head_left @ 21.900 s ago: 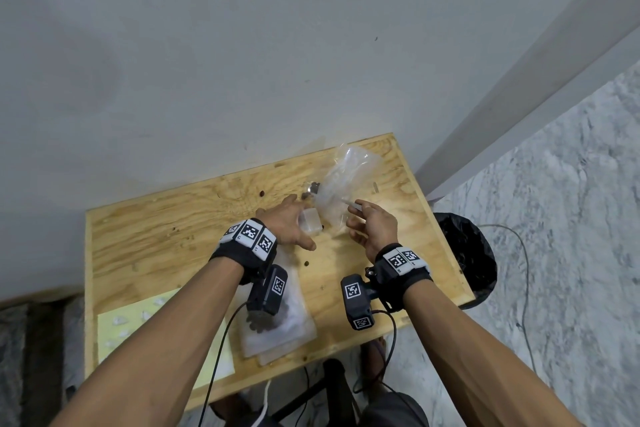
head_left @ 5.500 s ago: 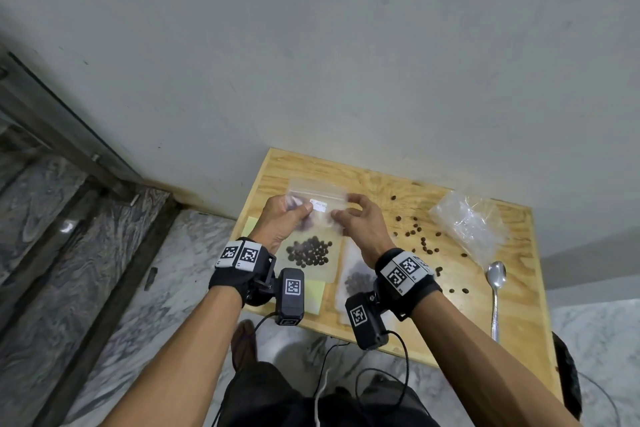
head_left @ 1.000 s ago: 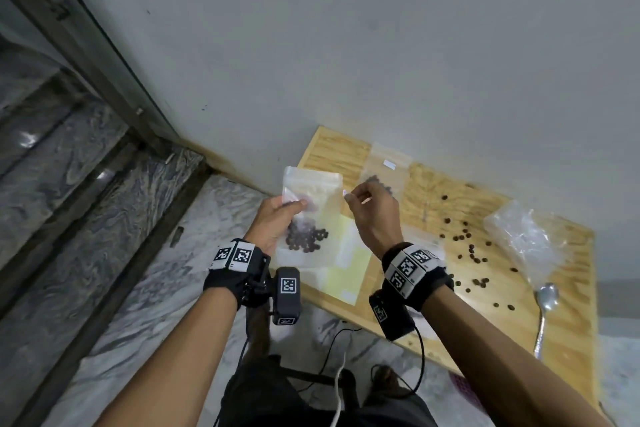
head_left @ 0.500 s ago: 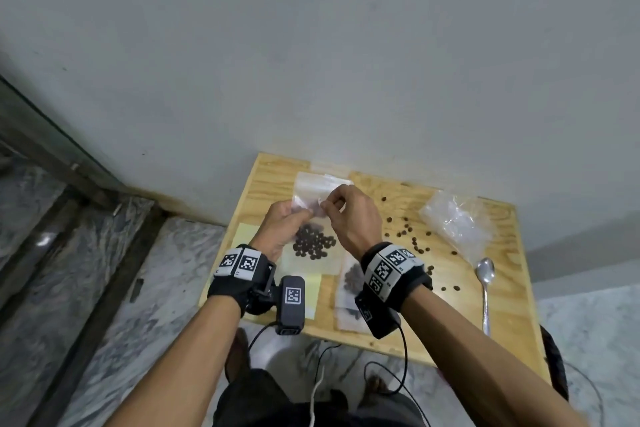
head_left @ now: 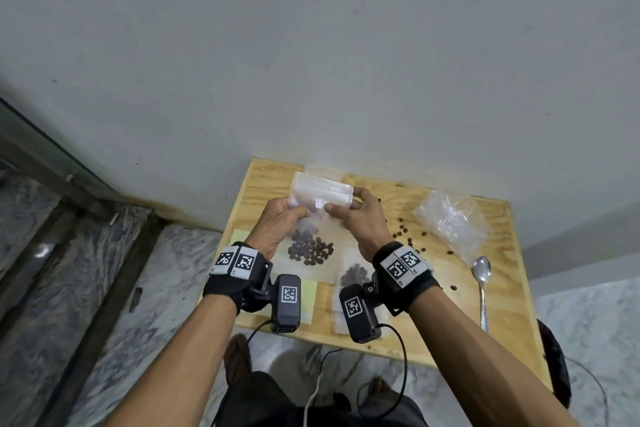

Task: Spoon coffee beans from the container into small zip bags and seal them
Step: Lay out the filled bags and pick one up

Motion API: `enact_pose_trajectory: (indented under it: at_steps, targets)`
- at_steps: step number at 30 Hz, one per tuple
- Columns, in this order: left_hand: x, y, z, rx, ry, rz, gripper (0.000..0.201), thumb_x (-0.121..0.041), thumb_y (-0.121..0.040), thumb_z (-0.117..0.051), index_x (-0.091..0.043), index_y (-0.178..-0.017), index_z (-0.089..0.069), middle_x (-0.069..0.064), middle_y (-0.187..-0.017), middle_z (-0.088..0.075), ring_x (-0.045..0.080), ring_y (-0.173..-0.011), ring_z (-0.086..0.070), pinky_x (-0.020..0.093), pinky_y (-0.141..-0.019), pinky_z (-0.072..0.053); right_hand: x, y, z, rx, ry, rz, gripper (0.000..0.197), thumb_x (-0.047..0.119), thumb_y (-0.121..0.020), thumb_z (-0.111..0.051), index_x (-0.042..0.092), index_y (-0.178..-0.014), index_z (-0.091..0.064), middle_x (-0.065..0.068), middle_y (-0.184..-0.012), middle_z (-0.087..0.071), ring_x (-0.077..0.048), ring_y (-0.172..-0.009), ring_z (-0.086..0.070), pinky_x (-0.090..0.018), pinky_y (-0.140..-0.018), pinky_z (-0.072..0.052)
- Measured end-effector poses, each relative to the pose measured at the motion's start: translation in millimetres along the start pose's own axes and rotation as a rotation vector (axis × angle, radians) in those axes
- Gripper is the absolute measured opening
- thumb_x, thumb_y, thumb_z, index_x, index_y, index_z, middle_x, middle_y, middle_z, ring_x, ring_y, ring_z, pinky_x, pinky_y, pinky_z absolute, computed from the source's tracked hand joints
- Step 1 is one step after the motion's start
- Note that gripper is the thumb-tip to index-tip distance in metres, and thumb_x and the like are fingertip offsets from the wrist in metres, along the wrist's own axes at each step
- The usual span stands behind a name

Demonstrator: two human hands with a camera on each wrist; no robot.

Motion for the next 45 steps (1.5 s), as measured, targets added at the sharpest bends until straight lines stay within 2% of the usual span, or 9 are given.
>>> enact_pose_trajectory:
  at_steps: [7, 14, 18, 21, 24, 28, 33, 37, 45]
  targets:
    - [6.3, -9.7, -1.3, -0.047, -0.138, -0.023, 0.045, -0.029, -0.082, -0.077, 0.007, -0.106, -0.063, 0.014, -0.086, -0.075, 0.029, -0.073, -0.073, 0.038, -0.071, -0.057, -9.1, -6.2, 1.5, 0.011, 0.001, 0.004, 0.056, 0.002, -0.078, -0.076, 0.009, -0.126, -0.048, -0.013, -0.101, -0.071, -0.025, -0.09, -0.069, -0.045, -0.09, -0.054]
    - [10.1, -29.9, 1.7, -0.143, -0.143, -0.033, 0.03, -0.021, -0.089, -0.07, 0.008, -0.089, -0.063, 0.025, -0.078, -0.068, 0.02, -0.055, -0.066, 0.04, -0.088, -0.052, -29.2, -10.6, 6.4, 0.093, -0.018, -0.119, 0.036, 0.008, -0.088, -0.064, 0.008, -0.122, -0.051, -0.011, -0.11, -0.069, -0.025, -0.094, -0.067, -0.037, -0.08, -0.053]
    - [0.3, -55.4, 5.5, -0.214, -0.079, -0.036, 0.023, -0.022, -0.087, -0.072, 0.0, -0.087, -0.066, 0.019, -0.084, -0.069, 0.023, -0.074, -0.065, 0.044, -0.083, -0.052, -53.1, -16.8, 6.9, 0.184, 0.023, -0.201, 0.003, 0.009, -0.09, -0.062, 0.007, -0.093, -0.063, -0.012, -0.098, -0.072, -0.024, -0.084, -0.066, -0.039, -0.077, -0.056]
    - [-3.7, -72.1, 7.9, -0.272, -0.207, -0.081, 0.026, -0.02, -0.092, -0.066, -0.009, -0.115, -0.061, 0.008, -0.109, -0.066, 0.021, -0.092, -0.062, 0.033, -0.083, -0.049, -53.3, -36.4, 1.7, 0.075, -0.011, -0.211, 0.014, 0.004, -0.09, -0.062, 0.012, -0.079, -0.06, -0.006, -0.079, -0.068, -0.016, -0.064, -0.063, -0.029, -0.057, -0.054]
    - [2.2, -78.5, 13.5, -0.37, -0.573, -0.189, 0.044, -0.016, -0.093, -0.059, -0.012, -0.136, -0.049, 0.007, -0.134, -0.052, 0.025, -0.115, -0.056, 0.037, -0.096, -0.047, -53.1, -71.2, -3.5, -0.035, 0.04, -0.241, 0.019, 0.002, -0.089, -0.063, 0.015, -0.075, -0.06, -0.008, -0.08, -0.066, -0.021, -0.071, -0.063, -0.033, -0.062, -0.055]
    - [30.4, -75.0, -0.4, -0.096, -1.128, -0.35, 0.047, -0.016, -0.091, -0.056, -0.015, -0.137, -0.049, 0.006, -0.145, -0.044, 0.026, -0.126, -0.049, 0.043, -0.099, -0.045, -59.9, -116.2, -6.1, -0.164, 0.227, -0.243, 0.02, 0.003, -0.082, -0.064, 0.018, -0.068, -0.063, -0.013, -0.088, -0.071, -0.035, -0.091, -0.069, -0.052, -0.079, -0.058]
    - [66.3, -78.8, -12.4, 0.15, -1.376, -0.231, 0.064, -0.025, -0.087, -0.062, -0.02, -0.144, -0.034, 0.009, -0.153, -0.029, 0.029, -0.135, -0.038, 0.053, -0.102, -0.042, -60.3, -125.1, -7.2, -0.197, 0.449, -0.214, 0.026, 0.006, -0.086, -0.056, 0.02, -0.064, -0.062, -0.009, -0.082, -0.066, -0.028, -0.079, -0.063, -0.03, -0.069, -0.052]
    - [79.7, -85.4, -12.8, 0.19, -1.467, -0.157, 0.072, -0.032, -0.088, -0.059, -0.025, -0.15, -0.022, 0.01, -0.16, -0.015, 0.031, -0.141, -0.03, 0.053, -0.105, -0.036, -60.3, -117.8, 4.9, -0.191, 0.512, -0.164, 0.015, 0.017, -0.09, -0.061, 0.011, -0.1, -0.072, -0.006, -0.097, -0.07, -0.024, -0.092, -0.065, -0.032, -0.086, -0.054]
    - [71.6, -81.8, -19.6, 0.204, -1.445, -0.037, 0.073, -0.029, -0.094, -0.057, -0.029, -0.155, -0.015, 0.008, -0.164, -0.004, 0.03, -0.148, -0.021, 0.054, -0.113, -0.03, -66.0, -50.6, 65.5, -0.273, 0.886, -0.101, 0.046, 0.04, -0.088, -0.064, 0.007, -0.12, -0.056, -0.014, -0.129, -0.051, -0.031, -0.109, -0.056, -0.038, -0.09, -0.05]
Point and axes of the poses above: each hand's wrist, its own y-axis away from the middle knuckle, its own z-axis out of the back of the hand, x = y × z, the point moved 3 cm from there along -y, towards the middle knuckle
